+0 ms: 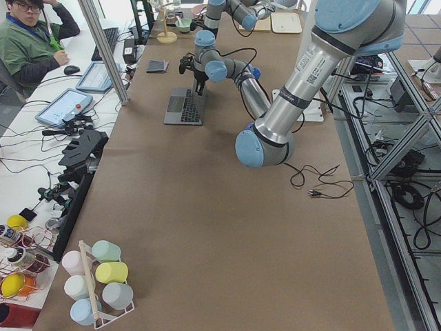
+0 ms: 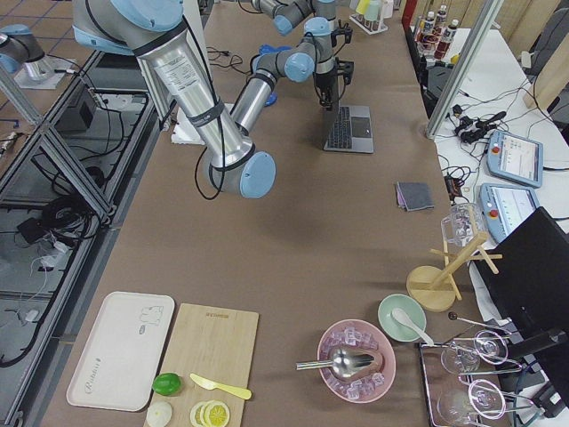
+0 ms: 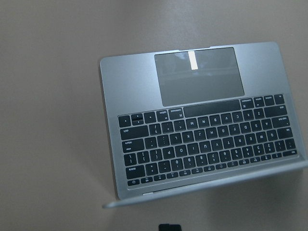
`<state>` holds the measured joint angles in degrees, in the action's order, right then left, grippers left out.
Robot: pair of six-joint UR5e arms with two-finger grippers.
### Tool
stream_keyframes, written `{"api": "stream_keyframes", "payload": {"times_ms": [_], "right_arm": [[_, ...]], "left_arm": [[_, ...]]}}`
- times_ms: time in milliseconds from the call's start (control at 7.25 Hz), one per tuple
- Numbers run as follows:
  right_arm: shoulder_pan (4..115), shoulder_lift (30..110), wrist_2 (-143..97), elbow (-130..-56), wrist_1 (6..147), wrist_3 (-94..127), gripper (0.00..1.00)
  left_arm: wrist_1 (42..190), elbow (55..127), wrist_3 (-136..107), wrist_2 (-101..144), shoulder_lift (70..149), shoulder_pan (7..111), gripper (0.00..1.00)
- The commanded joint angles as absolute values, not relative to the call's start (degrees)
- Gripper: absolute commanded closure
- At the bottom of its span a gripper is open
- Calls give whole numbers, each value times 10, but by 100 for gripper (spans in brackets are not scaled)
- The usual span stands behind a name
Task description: Close laptop
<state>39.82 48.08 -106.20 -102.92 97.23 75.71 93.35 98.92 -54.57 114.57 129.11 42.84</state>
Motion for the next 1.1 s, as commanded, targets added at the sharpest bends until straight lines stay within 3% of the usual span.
{"api": "stream_keyframes", "payload": {"times_ms": [0,966], "right_arm": [[399,464,-1062,-991,964,766,100],[434,405,-1060,-817,853,766,100]], "left_arm": [[968,951,-536,1145,1299,435,100],[988,843,-516,1142,1360,469,100]]}}
